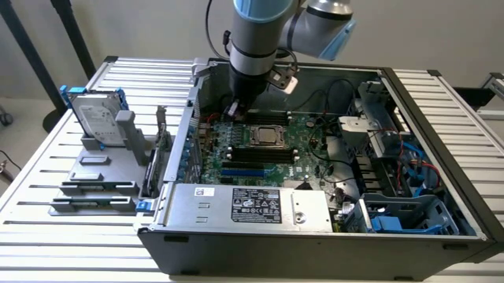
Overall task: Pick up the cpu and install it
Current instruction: 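Install the first cpu locking lever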
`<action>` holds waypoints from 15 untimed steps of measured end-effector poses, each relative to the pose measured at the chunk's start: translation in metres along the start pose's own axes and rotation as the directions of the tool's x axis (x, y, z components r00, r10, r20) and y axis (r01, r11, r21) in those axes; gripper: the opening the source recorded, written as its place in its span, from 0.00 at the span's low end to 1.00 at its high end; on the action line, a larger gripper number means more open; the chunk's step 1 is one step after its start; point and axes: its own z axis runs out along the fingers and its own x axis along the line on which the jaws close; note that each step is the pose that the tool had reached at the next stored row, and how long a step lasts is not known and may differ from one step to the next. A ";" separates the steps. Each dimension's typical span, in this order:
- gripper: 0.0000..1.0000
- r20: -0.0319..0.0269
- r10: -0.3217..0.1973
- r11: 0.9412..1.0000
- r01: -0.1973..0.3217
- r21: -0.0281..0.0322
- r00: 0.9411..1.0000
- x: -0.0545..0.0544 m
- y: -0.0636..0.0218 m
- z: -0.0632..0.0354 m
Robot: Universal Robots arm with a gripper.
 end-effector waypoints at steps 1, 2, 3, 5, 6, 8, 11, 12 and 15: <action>0.11 0.004 -0.006 1.000 0.006 -0.005 1.000 0.000 -0.0002 0.0001; 0.11 0.009 -0.012 1.000 0.012 -0.010 1.000 0.001 -0.0003 0.0002; 0.11 0.015 -0.018 1.000 0.018 -0.014 1.000 0.001 -0.0005 0.0003; 0.11 0.029 -0.029 0.999 0.030 -0.021 0.999 0.001 -0.0007 0.0004; 0.11 0.038 -0.035 0.999 0.036 -0.023 0.999 0.002 -0.0008 0.0005; 0.11 0.053 -0.048 0.998 0.049 -0.027 0.997 0.002 -0.0011 0.0006; 0.11 0.072 -0.070 0.997 0.073 -0.030 0.995 0.003 -0.0017 0.0010; 0.11 0.076 -0.080 0.996 0.083 -0.031 0.994 0.004 -0.0018 0.0011; 0.11 0.087 -0.111 0.993 0.114 -0.030 0.990 0.005 -0.0025 0.0017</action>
